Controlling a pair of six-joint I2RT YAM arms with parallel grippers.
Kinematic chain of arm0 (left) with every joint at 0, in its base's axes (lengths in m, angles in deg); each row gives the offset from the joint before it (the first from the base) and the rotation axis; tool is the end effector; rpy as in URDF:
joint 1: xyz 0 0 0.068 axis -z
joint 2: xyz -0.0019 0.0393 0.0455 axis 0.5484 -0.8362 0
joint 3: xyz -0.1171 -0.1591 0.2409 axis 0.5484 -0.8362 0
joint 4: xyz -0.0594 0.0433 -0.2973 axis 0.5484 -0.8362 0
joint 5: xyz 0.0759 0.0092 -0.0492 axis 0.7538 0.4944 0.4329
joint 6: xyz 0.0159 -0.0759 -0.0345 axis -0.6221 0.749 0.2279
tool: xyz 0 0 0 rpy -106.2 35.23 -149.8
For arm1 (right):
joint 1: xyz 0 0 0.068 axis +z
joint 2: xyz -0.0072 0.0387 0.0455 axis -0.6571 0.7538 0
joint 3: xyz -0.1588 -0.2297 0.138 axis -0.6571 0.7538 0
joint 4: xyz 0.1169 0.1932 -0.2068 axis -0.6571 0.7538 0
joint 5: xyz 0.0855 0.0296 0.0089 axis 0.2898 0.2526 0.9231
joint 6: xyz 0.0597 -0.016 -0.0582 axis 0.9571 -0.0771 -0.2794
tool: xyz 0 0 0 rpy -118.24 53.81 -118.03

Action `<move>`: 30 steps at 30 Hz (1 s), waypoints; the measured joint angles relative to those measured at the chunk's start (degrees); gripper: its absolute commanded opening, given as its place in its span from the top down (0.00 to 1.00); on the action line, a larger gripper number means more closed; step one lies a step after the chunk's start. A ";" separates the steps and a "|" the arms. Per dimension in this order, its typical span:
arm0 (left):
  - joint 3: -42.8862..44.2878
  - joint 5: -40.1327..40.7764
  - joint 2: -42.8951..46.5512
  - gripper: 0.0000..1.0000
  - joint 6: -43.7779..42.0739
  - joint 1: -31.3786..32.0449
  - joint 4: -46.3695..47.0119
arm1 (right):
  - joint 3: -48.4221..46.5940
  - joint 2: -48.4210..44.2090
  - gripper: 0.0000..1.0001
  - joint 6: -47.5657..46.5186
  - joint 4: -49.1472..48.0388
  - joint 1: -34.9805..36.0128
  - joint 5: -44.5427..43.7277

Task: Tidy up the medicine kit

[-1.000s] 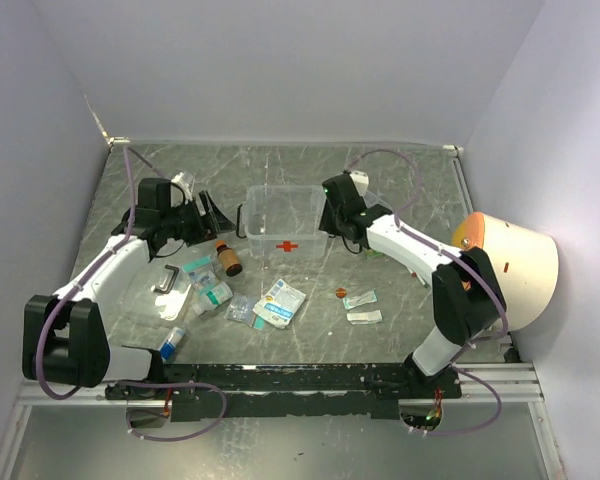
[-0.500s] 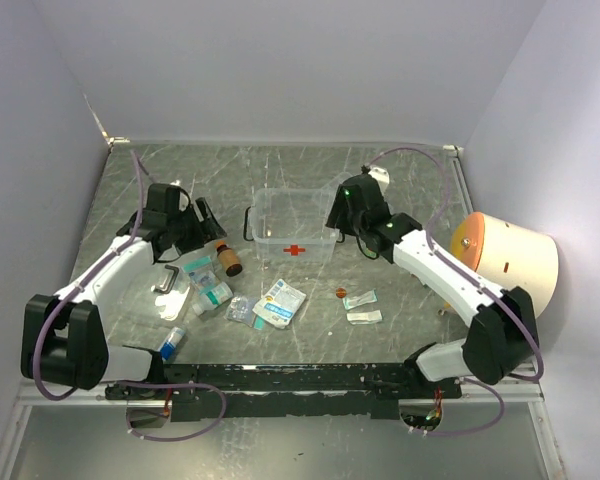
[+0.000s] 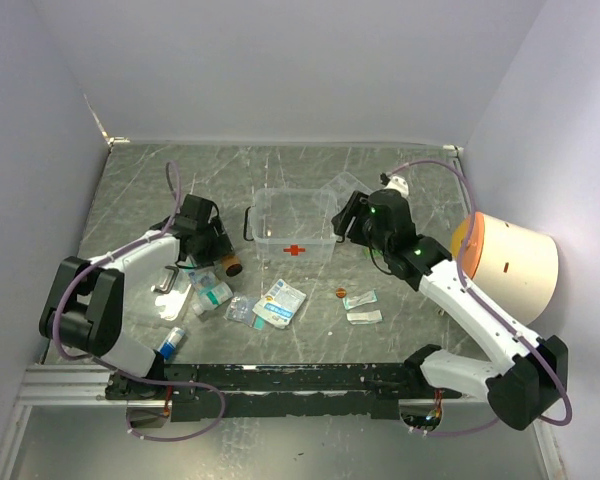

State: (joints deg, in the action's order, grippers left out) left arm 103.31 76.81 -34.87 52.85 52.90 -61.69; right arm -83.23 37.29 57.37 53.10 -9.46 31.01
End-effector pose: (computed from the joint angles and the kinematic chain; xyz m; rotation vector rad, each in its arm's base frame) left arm 0.3325 -0.1167 0.1582 -0.5383 2.5656 -0.3670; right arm 0.2758 0.1510 0.3251 0.2975 2.1017 0.5379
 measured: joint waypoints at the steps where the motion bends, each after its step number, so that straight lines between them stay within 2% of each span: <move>1: 0.00 0.11 -0.24 0.30 0.04 0.15 -0.02 | 0.48 -0.33 0.41 0.11 -0.31 0.00 0.31; 5: 0.13 0.42 -1.33 0.34 0.15 0.44 0.13 | 0.74 0.92 0.41 -0.70 -0.79 0.00 2.71; 13: 0.39 0.72 -3.76 0.56 -0.48 0.46 0.76 | 1.25 2.99 0.40 -5.03 -4.13 0.00 11.85; 18: 0.28 1.77 -2.34 0.59 -0.94 0.46 0.68 | 1.18 4.87 0.35 -6.99 -6.32 0.00 16.68; 21: -0.37 2.64 3.54 0.58 -1.16 0.46 0.44 | 1.20 5.57 0.32 -7.65 -8.07 -0.04 20.61; 26: 0.00 3.28 16.46 0.58 -2.21 0.46 0.17 | 2.10 5.92 0.19 -8.09 -15.10 0.22 29.00; 30: 1.88 -1.22 22.77 0.57 -4.59 0.39 1.31 | 4.55 6.19 0.16 -6.71 -22.21 1.95 33.38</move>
State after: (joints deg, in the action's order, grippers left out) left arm 105.18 75.58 -12.09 48.26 53.29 -60.38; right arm -78.68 43.48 50.66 30.90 -7.52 64.39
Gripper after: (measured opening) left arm 0.532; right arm 0.826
